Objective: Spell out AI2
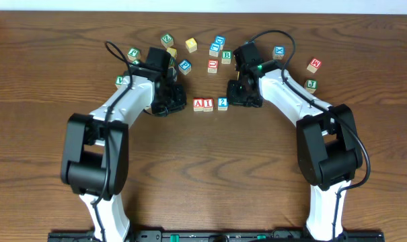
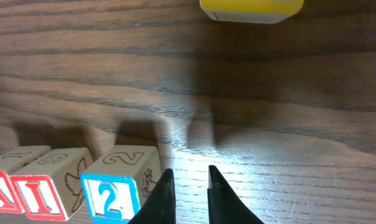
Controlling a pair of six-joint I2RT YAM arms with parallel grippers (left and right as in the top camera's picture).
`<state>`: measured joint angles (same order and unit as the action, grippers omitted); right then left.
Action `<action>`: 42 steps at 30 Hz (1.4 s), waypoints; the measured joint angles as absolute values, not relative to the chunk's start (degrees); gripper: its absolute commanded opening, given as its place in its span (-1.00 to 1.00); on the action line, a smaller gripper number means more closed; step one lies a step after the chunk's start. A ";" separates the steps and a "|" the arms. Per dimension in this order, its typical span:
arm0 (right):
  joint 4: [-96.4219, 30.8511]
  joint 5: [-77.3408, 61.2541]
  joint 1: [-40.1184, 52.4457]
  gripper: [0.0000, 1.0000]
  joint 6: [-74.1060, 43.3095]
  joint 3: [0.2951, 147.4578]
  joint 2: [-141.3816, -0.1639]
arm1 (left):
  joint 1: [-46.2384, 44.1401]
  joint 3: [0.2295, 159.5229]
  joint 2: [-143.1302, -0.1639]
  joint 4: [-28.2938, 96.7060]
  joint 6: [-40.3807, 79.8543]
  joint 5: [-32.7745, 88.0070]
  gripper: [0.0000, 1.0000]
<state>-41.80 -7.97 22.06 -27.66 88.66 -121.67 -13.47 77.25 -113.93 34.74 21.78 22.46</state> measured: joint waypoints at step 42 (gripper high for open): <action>-40.82 -11.14 22.20 -0.68 -27.86 88.01 -121.80 | -17.63 77.21 -116.71 24.97 22.24 24.10 -0.85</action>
<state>-40.82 -11.14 22.20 -27.86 88.01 -121.80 -17.63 77.21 -116.71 24.97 22.24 24.10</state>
